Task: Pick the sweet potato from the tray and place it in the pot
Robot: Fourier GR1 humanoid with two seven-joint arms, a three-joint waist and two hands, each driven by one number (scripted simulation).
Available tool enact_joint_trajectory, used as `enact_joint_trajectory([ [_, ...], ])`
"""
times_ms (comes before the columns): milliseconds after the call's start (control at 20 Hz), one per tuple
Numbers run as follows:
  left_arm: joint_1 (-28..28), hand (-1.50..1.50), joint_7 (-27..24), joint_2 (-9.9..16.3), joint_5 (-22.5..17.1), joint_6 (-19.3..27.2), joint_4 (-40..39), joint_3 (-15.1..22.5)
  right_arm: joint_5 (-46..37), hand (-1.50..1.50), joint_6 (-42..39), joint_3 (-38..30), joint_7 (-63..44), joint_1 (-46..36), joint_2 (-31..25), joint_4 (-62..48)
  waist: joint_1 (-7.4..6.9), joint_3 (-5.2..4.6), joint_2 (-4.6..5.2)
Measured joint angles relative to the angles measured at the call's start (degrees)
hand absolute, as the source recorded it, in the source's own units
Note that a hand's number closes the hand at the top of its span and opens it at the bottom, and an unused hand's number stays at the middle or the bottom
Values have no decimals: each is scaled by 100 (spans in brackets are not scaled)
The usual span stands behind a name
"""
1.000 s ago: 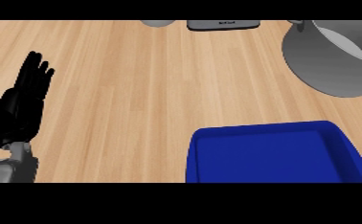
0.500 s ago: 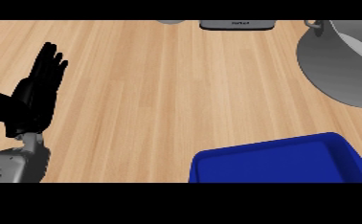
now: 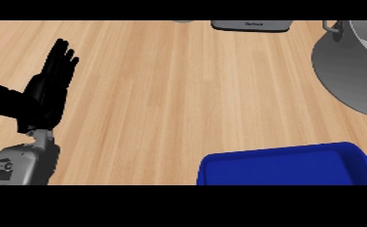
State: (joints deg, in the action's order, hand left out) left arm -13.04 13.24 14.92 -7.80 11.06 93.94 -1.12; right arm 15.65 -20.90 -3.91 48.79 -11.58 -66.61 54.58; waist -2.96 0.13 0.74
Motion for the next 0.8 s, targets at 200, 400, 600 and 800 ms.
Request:
enact_joint_trajectory([
  [200,-96,0,-50,-73,25,-7,-120,35,-557,150,595,188,89,-742,261,-529,-55,5,21],
  [400,-174,0,-36,-24,-38,-100,-187,-28,-1330,150,1556,372,371,-1294,584,-1073,-98,6,35],
  [600,-235,0,-19,-89,2,-73,-208,13,-1911,150,1960,543,667,-1917,877,-1863,-106,-17,28],
  [800,-255,0,-83,-138,56,-63,-236,50,-2365,150,2173,711,799,-2419,1098,-2530,-129,-52,20],
])
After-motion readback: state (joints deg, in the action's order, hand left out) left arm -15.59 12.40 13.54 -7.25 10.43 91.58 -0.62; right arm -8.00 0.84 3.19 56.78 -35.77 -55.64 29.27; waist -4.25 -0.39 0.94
